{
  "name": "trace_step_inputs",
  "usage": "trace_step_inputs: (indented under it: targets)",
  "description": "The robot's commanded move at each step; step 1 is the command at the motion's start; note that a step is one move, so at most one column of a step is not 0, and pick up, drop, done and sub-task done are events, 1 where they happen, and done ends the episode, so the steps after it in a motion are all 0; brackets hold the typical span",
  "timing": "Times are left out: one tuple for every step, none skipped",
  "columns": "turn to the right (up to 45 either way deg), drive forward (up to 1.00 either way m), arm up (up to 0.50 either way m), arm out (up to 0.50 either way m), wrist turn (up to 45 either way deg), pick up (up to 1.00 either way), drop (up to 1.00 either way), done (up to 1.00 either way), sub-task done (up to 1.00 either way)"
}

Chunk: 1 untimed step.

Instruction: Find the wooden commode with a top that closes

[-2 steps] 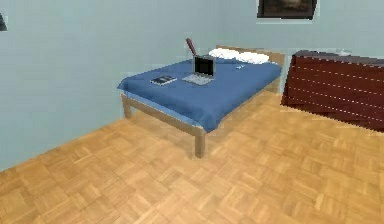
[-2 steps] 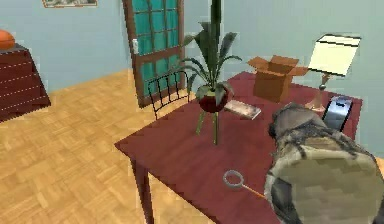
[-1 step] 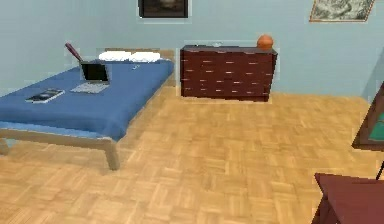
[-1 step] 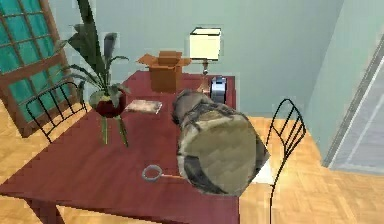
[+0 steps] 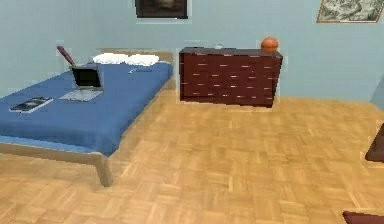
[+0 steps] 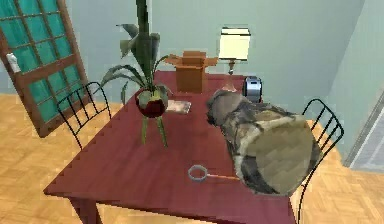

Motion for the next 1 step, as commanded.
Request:
trace_step_inputs:
  targets:
    - [-45.0, 0.0, 0.0, 0.0, 0.0, 0.0, 0.0, 0.0, 0.0]
